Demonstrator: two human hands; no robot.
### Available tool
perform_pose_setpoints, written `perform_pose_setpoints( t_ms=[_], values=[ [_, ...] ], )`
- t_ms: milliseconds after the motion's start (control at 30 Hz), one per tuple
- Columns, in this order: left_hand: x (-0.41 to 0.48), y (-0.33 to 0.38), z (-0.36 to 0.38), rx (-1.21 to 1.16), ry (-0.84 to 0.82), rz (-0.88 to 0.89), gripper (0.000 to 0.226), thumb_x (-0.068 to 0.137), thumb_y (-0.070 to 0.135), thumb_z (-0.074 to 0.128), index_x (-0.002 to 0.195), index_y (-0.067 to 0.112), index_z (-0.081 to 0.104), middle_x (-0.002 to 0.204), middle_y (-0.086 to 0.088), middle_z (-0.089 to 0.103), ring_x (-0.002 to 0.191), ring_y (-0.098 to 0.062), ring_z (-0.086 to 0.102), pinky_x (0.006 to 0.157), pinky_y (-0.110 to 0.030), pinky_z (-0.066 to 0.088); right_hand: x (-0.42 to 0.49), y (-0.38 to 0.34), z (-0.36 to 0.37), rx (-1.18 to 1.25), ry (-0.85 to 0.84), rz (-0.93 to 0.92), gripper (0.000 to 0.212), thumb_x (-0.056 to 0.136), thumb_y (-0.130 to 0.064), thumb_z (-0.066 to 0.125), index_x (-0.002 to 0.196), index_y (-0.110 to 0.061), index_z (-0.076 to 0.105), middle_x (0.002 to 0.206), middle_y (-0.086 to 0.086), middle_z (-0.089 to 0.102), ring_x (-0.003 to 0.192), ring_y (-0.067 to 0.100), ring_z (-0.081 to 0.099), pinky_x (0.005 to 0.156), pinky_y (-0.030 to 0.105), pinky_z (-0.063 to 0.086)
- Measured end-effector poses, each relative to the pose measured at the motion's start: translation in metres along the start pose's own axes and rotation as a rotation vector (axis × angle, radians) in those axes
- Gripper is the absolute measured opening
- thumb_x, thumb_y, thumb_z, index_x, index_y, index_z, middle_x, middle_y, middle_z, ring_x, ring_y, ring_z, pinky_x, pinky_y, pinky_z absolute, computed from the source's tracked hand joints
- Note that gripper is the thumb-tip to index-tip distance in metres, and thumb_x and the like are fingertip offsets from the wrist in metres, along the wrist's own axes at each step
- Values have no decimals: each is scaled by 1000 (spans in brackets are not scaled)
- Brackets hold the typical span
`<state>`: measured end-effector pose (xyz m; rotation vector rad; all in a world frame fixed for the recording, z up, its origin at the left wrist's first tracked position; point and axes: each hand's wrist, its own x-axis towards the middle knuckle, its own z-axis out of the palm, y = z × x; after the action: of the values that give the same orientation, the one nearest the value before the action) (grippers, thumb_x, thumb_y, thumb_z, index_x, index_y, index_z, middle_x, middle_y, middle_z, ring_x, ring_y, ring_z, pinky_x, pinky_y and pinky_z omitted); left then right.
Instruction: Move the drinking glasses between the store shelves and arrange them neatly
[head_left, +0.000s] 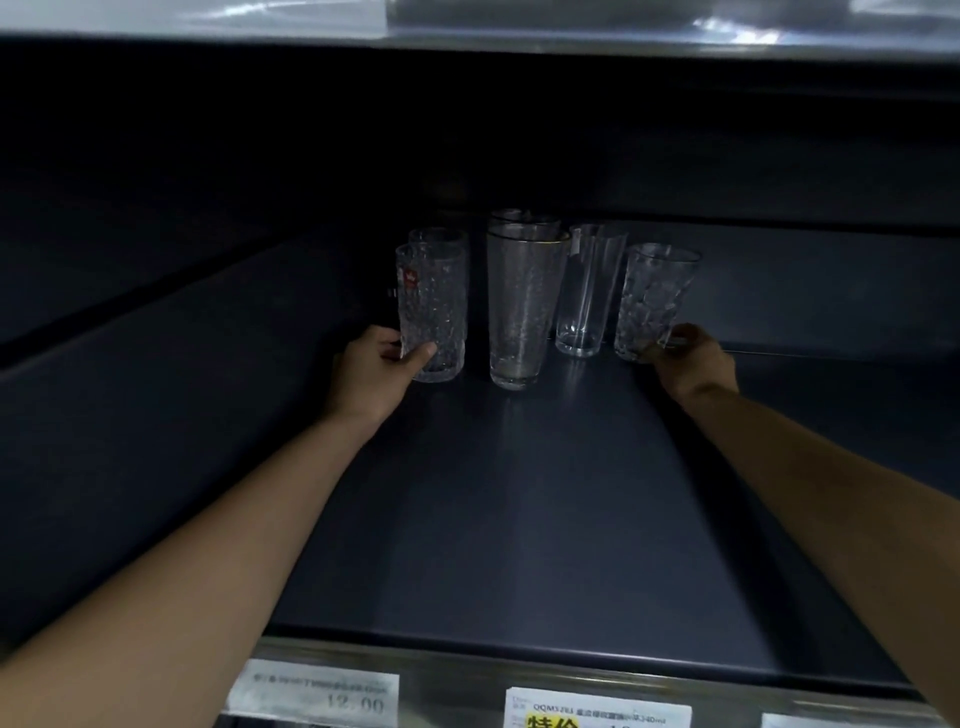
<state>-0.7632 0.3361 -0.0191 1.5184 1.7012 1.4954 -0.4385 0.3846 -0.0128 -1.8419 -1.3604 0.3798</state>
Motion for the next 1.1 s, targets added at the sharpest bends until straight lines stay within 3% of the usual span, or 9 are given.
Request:
perform_pose_setpoints(
  t_ms=[400, 533, 633, 700, 833, 933, 1000, 1100],
  values=[
    [1, -3, -2, 23, -21, -4, 38, 89, 25, 72, 119, 4, 63, 113, -10, 67, 99, -17, 63, 81, -24, 46, 0, 1, -1, 1, -21, -17, 47, 93, -46, 61, 131, -19, 58, 132, 12, 63, 121, 34, 57, 100, 38, 48],
    [-4, 0, -6, 17, -20, -25, 36, 90, 23, 71, 120, 3, 63, 106, -3, 64, 97, -15, 61, 72, -14, 43, -5, -2, -4, 20, -25, -5, 51, 95, -40, 61, 139, -15, 51, 135, 15, 60, 126, 37, 54, 104, 38, 45],
    [-7, 8, -13, -35, -22, -115, 14, 90, 18, 71, 101, 10, 68, 97, -5, 61, 94, -16, 58, 75, -20, 43, -13, -5, -16, 93, -23, 47, 60, 94, -36, 64, 144, -12, 42, 138, 17, 57, 126, 34, 54, 96, 29, 43],
    [-11, 18, -19, -101, -52, -237, 8, 90, 13, 71, 87, 15, 64, 89, -7, 61, 90, -18, 57, 79, -27, 46, -24, -3, -27, 136, -41, 42, 56, 93, -36, 66, 140, -12, 48, 137, 13, 58, 125, 32, 54, 95, 25, 41],
    [-38, 39, -25, -159, -175, -363, 16, 95, 14, 64, 110, 9, 68, 93, -1, 65, 96, -16, 63, 88, -26, 51, -63, 4, -60, 240, -250, 13, 32, 88, -28, 70, 119, -21, 65, 121, 5, 68, 111, 24, 63, 104, 37, 48],
    [-78, 62, -24, -171, -271, -333, 6, 96, 22, 63, 92, 26, 65, 102, 3, 65, 101, -13, 62, 91, -26, 50, -113, 5, -100, 180, -392, -88, 27, 83, -32, 77, 108, -30, 68, 111, -2, 72, 106, 14, 65, 103, 33, 49],
    [-105, 78, -23, -186, -341, -248, 10, 96, 21, 63, 92, 30, 66, 106, 4, 67, 103, -11, 62, 95, -28, 50, -155, 7, -130, 166, -381, -173, 22, 85, -24, 76, 103, -31, 67, 110, -3, 73, 102, 7, 67, 101, 26, 49],
    [-148, 106, -23, -234, -421, -120, 13, 95, 14, 63, 95, 25, 70, 107, 2, 70, 106, -15, 64, 101, -34, 50, -221, 15, -175, 180, -293, -194, 24, 89, -22, 73, 110, -31, 68, 109, -13, 72, 100, -5, 66, 94, 14, 49]
  ],
)
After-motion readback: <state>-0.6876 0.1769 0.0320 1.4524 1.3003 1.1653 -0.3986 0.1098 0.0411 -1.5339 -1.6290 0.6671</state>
